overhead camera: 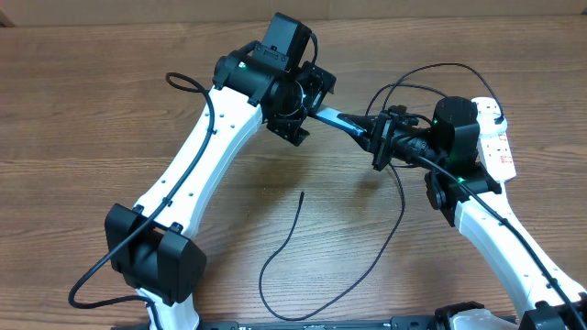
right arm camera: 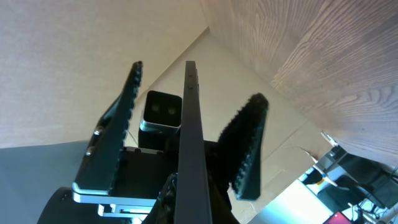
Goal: Plug charger to phone and switch on socket
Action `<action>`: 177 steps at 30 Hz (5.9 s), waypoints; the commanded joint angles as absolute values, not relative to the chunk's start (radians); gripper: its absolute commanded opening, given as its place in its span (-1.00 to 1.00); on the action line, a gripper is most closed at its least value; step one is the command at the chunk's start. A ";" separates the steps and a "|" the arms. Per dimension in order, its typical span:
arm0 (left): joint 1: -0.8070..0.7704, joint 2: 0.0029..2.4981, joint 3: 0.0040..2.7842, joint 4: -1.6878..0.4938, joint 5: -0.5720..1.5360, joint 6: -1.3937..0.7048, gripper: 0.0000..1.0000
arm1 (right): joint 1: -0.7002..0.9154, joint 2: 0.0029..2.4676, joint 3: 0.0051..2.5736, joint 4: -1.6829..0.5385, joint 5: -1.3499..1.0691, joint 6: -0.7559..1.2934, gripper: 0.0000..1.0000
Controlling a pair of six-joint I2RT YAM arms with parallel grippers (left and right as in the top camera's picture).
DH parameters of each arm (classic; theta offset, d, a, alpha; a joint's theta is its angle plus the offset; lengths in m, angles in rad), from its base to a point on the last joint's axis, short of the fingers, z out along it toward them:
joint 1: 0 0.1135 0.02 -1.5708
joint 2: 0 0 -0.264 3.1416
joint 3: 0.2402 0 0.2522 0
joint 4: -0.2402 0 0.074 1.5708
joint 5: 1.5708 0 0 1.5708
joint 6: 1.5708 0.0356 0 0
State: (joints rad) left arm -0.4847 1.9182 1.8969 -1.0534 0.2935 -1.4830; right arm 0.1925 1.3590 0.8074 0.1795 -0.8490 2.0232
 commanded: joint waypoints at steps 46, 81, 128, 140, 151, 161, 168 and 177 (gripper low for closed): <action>-0.490 1.942 1.900 -1.057 0.251 -1.417 -0.92 | 0.195 1.336 0.831 0.189 -0.863 2.162 -0.92; -0.438 1.942 1.900 -1.077 0.263 -1.342 -0.92 | 0.194 1.336 0.831 0.192 -0.856 2.083 0.81; 0.020 1.942 1.900 -1.330 0.867 -0.044 -0.92 | 0.295 1.336 1.117 -0.515 -0.588 0.719 0.98; 0.087 1.942 1.900 -1.283 1.048 -0.022 -0.92 | 0.544 1.405 1.163 -0.741 -0.162 0.698 0.99; 0.125 1.942 1.900 -1.275 1.048 -0.022 -0.91 | 0.732 1.649 1.163 -0.783 -0.021 0.812 0.99; 0.174 1.942 1.900 -1.274 1.048 -0.022 -0.91 | 0.792 1.747 1.163 -0.792 0.053 0.896 0.98; 0.202 1.942 1.900 -1.255 1.048 -0.022 -0.91 | 0.792 1.753 1.184 -0.822 0.086 0.966 0.98; 0.204 1.942 1.900 -1.249 1.048 -0.022 -0.91 | 0.801 1.850 1.312 -0.930 0.093 0.973 0.98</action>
State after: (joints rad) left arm 0.1989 1.9358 1.8984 -1.2556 1.0031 -0.0441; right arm 0.7929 1.8225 1.2728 -0.9150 0.0700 0.9573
